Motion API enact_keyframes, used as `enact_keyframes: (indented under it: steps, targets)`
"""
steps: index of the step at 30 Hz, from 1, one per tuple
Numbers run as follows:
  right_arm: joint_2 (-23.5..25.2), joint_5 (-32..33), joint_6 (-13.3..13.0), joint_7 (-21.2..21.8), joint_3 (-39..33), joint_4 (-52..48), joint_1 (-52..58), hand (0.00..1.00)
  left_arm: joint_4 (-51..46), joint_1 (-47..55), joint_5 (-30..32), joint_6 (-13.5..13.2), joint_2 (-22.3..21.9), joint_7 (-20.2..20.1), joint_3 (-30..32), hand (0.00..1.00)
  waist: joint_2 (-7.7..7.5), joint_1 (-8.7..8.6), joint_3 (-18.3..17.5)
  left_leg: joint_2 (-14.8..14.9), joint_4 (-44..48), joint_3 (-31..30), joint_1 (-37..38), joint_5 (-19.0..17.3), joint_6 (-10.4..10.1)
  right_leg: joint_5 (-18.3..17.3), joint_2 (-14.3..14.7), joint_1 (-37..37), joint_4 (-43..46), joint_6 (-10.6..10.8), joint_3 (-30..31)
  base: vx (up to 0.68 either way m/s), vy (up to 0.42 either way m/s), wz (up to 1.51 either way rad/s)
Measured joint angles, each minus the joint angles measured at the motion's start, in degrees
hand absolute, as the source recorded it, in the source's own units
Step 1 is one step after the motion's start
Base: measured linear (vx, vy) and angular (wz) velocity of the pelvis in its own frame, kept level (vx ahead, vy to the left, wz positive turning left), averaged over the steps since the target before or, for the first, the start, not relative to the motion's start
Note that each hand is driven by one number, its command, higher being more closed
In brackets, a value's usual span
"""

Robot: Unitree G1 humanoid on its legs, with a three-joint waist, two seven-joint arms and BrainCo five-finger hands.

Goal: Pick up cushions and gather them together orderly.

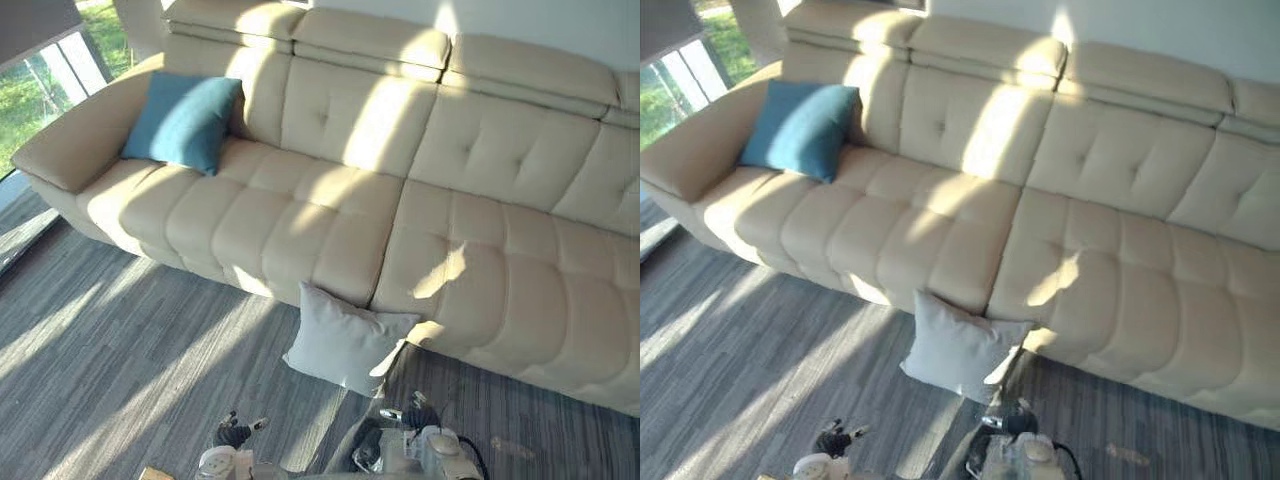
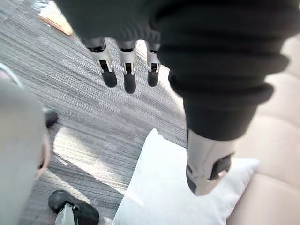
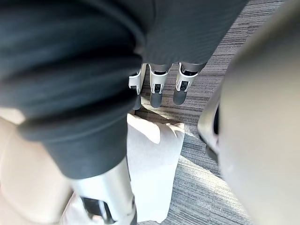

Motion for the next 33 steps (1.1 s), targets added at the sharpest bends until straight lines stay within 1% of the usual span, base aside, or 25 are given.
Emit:
enact_keyframes:
  steps: [1, 2, 3, 4, 5, 6, 7, 8, 9, 10, 11, 12, 13, 14, 16, 17, 18, 19, 22, 24, 27, 29, 30, 31, 33]
  targets:
    - [-0.93, 0.01, 0.04, 0.01, -0.5, 0.5, 0.35, 0.0, 0.0, -0.28, 0.21, 0.01, -0.43, -0.38, -0.69, 0.0, 0.23, -0.64, 0.29, 1.32, 5.05, -1.5, -1.87, -0.42, -0.51, -1.71, 0.24, 0.4, -0.13, 0.55, -0.35, 0.21, -0.217, 0.11]
    - [-0.99, 0.15, -0.01, 0.02, -1.18, 1.06, 0.67, 0.0, -0.11, -0.65, 0.38, 0.01, -0.3, -0.77, -1.21, 0.0, 0.75, -0.62, 0.09, 2.78, 10.4, -2.87, -3.96, -0.43, -0.54, -2.35, 1.0, 1.39, -1.1, 1.18, -0.53, 0.19, -0.233, 0.12]
    - [-1.15, 0.11, 0.11, -0.16, -1.26, 1.08, 1.01, 0.0, -0.45, -0.77, 0.39, 0.0, -0.26, -0.9, -1.51, 0.0, 0.88, -0.58, 0.2, 5.48, 19.1, -4.95, -7.12, 0.07, -0.62, -2.49, 2.49, 3.64, -2.99, 1.13, -0.92, 0.16, -0.242, 0.09]
    - [-1.05, 0.09, 0.09, -0.16, -1.01, 0.79, 1.66, 0.0, -1.38, -0.57, 0.39, 0.03, -0.27, -0.92, -1.24, 0.0, 0.68, -0.35, 0.72, 8.9, 30.43, -7.39, -10.74, -0.12, -1.35, -2.82, 4.66, 7.03, -4.89, 0.57, -0.86, 0.19, -0.253, -0.11]
    - [-0.75, 0.1, 0.1, -0.18, -1.03, 0.85, 2.13, 0.0, -2.59, -0.18, 0.39, -0.01, -0.32, -0.92, -0.97, 0.0, 0.74, 0.17, 0.75, 10.7, 38.54, -8.52, -12.91, -0.98, -2.3, -3.27, 6.03, 9.54, -5.8, 0.11, -0.43, 0.17, -0.172, -0.22]
    - [-0.74, 0.12, 0.1, -0.18, -1.04, 0.85, 2.22, 0.0, -2.98, -0.09, 0.39, -0.03, -0.37, -0.92, -0.95, 0.0, 0.71, 0.24, 0.75, 10.8, 40.05, -9.15, -13.83, -1.26, -2.58, -3.41, 6.44, 10.56, -6.15, 0.07, -0.15, 0.16, -0.11, -0.37]
    - [-0.69, 0.14, 0.1, -0.24, -1.11, 0.89, 2.32, 0.0, -3.7, 0.13, 0.39, -0.09, -0.34, -0.91, -1.0, 0.0, 0.62, 0.24, 0.78, 10.27, 39.43, -9.11, -15.59, -2.1, -1.95, -3.7, 7.11, 12.08, -7.6, 0.46, 0.73, 0.14, -0.067, -0.33]
    - [-0.7, 0.15, 0.11, -0.28, -1.14, 0.96, 2.33, 0.0, -3.82, 0.12, 0.37, -0.1, -0.32, -0.91, -1.03, 0.0, 0.62, 0.28, 0.78, 9.67, 37.46, -9.17, -16.58, -2.69, -1.78, -3.7, 7.35, 12.52, -8.3, 0.74, 1.22, 0.14, -0.038, -0.51]
    - [-0.62, 0.16, 0.14, -0.35, -1.19, 0.97, 2.35, 0.0, -4.14, 0.1, 0.18, -0.14, -0.25, -0.88, -1.01, 0.0, 0.45, 0.5, 0.89, 8.28, 32.78, -9.51, -17.44, -3.53, -0.94, -3.58, 7.41, 12.96, -8.84, 0.89, 2.63, 0.17, 0.01, -0.59]
    - [-0.53, 0.16, 0.12, -0.4, -1.28, 0.92, 2.22, 0.0, -4.29, 0.06, 0.13, -0.13, -0.27, -0.82, -1.02, 0.0, 0.41, 0.68, 0.88, 6.53, 28.31, -11.28, -18.45, -3.79, -0.49, -3.17, 7.3, 13.0, -8.87, 0.6, 3.93, 0.2, 0.069, -0.82]
    - [-0.5, 0.17, 0.18, -0.47, -1.69, 0.9, 2.29, 0.0, -4.58, 0.02, 0.1, -0.13, -0.38, -0.7, -1.0, 0.0, 0.33, 1.19, 0.93, 4.06, 21.81, -14.79, -18.71, -3.71, -0.41, -2.93, 6.92, 12.86, -8.71, 0.72, 5.55, 0.2, 0.099, -0.85]
    - [-0.35, 0.19, 0.16, -0.6, -2.3, 0.9, 2.46, 0.0, -4.65, -0.01, 0.08, -0.14, -0.41, -0.68, -0.98, 0.0, 0.23, 1.59, 1.0, 2.1, 16.3, -17.99, -18.37, -2.81, 0.07, -2.78, 6.78, 12.87, -8.52, 1.06, 7.0, 0.19, 0.149, -0.82]
    - [-0.31, 0.2, 0.16, -0.77, -2.76, 0.9, 2.61, 0.0, -4.65, 0.0, 0.07, -0.15, -0.57, -0.68, -0.98, 0.0, 0.36, 1.79, 0.93, 0.78, 11.59, -20.72, -17.98, -0.5, 0.43, -2.88, 6.89, 12.82, -8.24, 1.66, 8.18, 0.22, 0.178, -0.86]
    - [0.27, 0.17, 0.3, -0.99, -3.25, 0.75, 2.64, 0.0, -4.71, -0.28, 0.05, -0.25, -0.28, -0.61, -0.23, 0.0, -0.39, 2.47, 0.89, -0.69, 8.61, -21.66, -15.72, 3.04, 0.7, -2.89, 6.79, 13.07, -7.98, 3.25, 10.99, 0.22, 0.157, -0.63]
    - [1.36, 0.16, 0.29, -0.99, -3.39, -0.24, 3.72, 0.0, -4.66, -0.43, 0.06, -0.23, 0.0, -0.56, -0.09, 0.0, -1.89, 2.19, 0.97, -1.5, 6.87, -20.88, -14.34, 3.01, 0.75, -2.54, 5.93, 14.19, -9.21, 4.08, 11.42, 0.19, 0.127, -0.28]
    - [2.12, 0.15, 0.26, -1.0, -3.61, -1.08, 4.32, 0.0, -4.72, -0.57, 0.08, -0.25, 0.39, -0.7, 0.25, 0.0, -3.01, 2.21, 0.73, -2.13, 6.13, -19.94, -13.7, 3.16, 0.99, -2.23, 5.33, 14.74, -10.04, 4.56, 11.67, 0.19, 0.138, -0.11]
    - [2.46, 0.16, 0.27, -1.04, -3.87, -1.1, 4.5, 0.0, -4.68, -0.62, 0.08, -0.23, 0.56, -0.7, 0.26, 0.0, -3.15, 2.22, 0.71, -2.53, 5.94, -19.79, -13.29, 3.17, 1.02, -2.18, 5.02, 14.98, -10.16, 4.66, 11.87, 0.17, 0.126, -0.08]
    - [2.74, 0.16, 0.26, -1.13, -4.37, -1.11, 5.08, 0.0, -4.55, -0.59, 0.09, -0.14, 0.59, -0.63, 0.27, 0.0, -3.65, 2.21, 0.41, -2.96, 5.51, -19.52, -12.42, 3.24, 1.13, -1.98, 4.61, 15.81, -10.52, 5.04, 11.94, 0.13, 0.084, -0.05]
    - [3.04, 0.16, 0.19, -1.18, -5.38, -1.1, 5.26, 0.0, -4.42, -0.07, 0.11, -0.13, 0.45, -0.65, 0.28, 0.0, -3.42, 2.32, 0.15, -4.11, 2.59, -18.4, -9.29, 3.75, 1.93, -1.82, 3.82, 17.86, -11.98, 5.88, 12.6, 0.09, 0.061, -0.06]
    - [3.0, 0.17, 0.13, -1.29, -5.61, -1.09, 5.23, 0.0, -4.41, 0.15, 0.11, -0.13, 0.4, -0.65, 0.28, 0.0, -3.19, 2.38, 0.12, -4.32, 1.27, -18.39, -8.6, 4.09, 2.46, -1.85, 3.75, 17.87, -12.02, 5.94, 12.64, 0.05, 0.009, -0.03]
    - [2.93, 0.22, 0.15, -1.69, -5.66, -1.01, 4.7, 0.0, -4.48, 0.15, 0.05, -0.12, 0.5, -0.63, 0.92, 0.0, -3.1, 2.48, 0.34, -4.26, 0.41, -18.51, -8.76, 4.22, 2.63, -2.11, 3.76, 17.17, -11.36, 6.31, 12.34, -0.02, -0.007, 0.01]
    - [2.65, 0.38, 0.12, -2.19, -5.61, -1.06, 3.33, 0.0, -4.96, -0.54, -0.18, -0.09, 0.59, -0.3, 0.96, 0.0, -3.31, 2.69, 1.46, -4.0, 2.2, -18.84, -11.99, 4.09, 2.73, -2.43, 3.48, 14.28, -8.58, 6.58, 11.92, -0.12, -0.017, 0.14]
    - [2.31, 0.89, 0.08, -2.53, -5.5, -1.15, 1.74, 0.0, -5.76, -1.85, -0.78, -0.08, 0.58, 0.18, 0.93, 0.0, -3.09, 2.81, 3.08, -3.65, 5.6, -19.22, -15.29, 3.14, 3.3, -3.11, 3.02, 11.63, -5.7, 6.47, 11.58, -0.18, 0.006, 0.32]
    - [1.86, 1.5, 0.05, -2.96, -5.42, -1.37, -0.6, 0.0, -6.99, -3.81, -1.58, -0.16, 0.7, 1.03, 0.93, 0.0, -3.17, 2.87, 5.57, -3.15, 10.82, -20.09, -19.54, 1.53, 3.61, -4.54, 2.35, 7.95, -1.25, 6.1, 11.06, -0.16, 0.014, 0.32]
    - [0.59, 2.98, 0.01, -3.77, -5.26, -1.79, -4.92, 0.0, -8.14, -7.5, -3.47, -0.31, 1.64, 2.44, 1.26, 0.0, -3.64, 3.68, 9.9, -2.08, 19.6, -20.38, -27.49, -1.55, 3.83, -7.79, 1.32, 1.12, 6.35, 5.48, 11.07, -0.29, 0.02, 0.09]
